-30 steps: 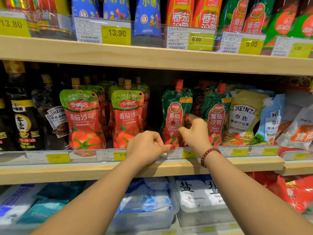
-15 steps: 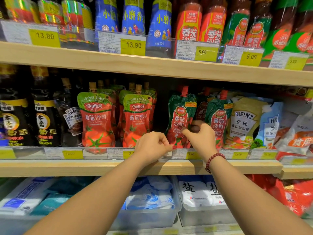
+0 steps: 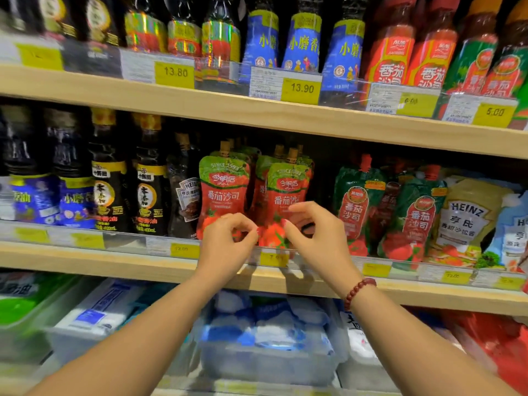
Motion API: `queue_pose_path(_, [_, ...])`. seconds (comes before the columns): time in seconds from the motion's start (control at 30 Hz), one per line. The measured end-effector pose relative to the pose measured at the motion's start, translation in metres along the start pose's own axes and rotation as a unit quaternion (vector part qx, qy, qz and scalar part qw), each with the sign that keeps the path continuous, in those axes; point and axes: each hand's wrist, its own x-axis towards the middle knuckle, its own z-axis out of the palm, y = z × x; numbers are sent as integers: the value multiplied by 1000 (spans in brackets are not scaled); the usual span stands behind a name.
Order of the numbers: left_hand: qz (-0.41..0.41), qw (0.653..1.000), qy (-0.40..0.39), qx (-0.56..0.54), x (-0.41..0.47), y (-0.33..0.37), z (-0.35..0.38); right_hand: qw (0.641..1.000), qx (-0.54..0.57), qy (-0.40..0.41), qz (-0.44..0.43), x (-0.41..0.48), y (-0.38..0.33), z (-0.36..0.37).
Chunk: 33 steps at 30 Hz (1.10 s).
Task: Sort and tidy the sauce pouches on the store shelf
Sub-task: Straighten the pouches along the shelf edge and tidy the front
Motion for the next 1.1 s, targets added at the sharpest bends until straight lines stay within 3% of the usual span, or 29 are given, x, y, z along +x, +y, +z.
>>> queue_pose_path(0.27, [-63, 993, 96, 40, 8, -35, -47, 993, 38, -113, 23, -7, -35, 67])
queue_pose_path(0.43, [-88, 994, 29, 54, 16, -38, -50, 986, 36, -152, 60, -1, -39, 85])
queue_pose_path(0.53, [-80, 995, -4, 54, 16, -41, -47, 988, 39, -135, 59, 0, -40, 88])
queue_pose_path(0.8, [-95, 994, 20, 58, 12, -42, -46, 991, 69, -107, 39, -9, -38, 85])
queue_pose_path(0.87, [-84, 993, 51, 69, 7, -38, -45, 995, 74, -66, 9, -7, -39, 75])
queue_pose_path(0.93, [-56, 990, 106, 72, 0, -29, -39, 996, 80, 28, 2, 0, -31, 56])
queue_pose_path(1.03, [-5, 995, 94, 43, -11, -11, -20, 984, 74, 139, 77, 9, -5, 23])
queue_pose_path(1.1, [2, 998, 42, 40, -12, 0, 0, 983, 54, 106, 140, 13, 14, 11])
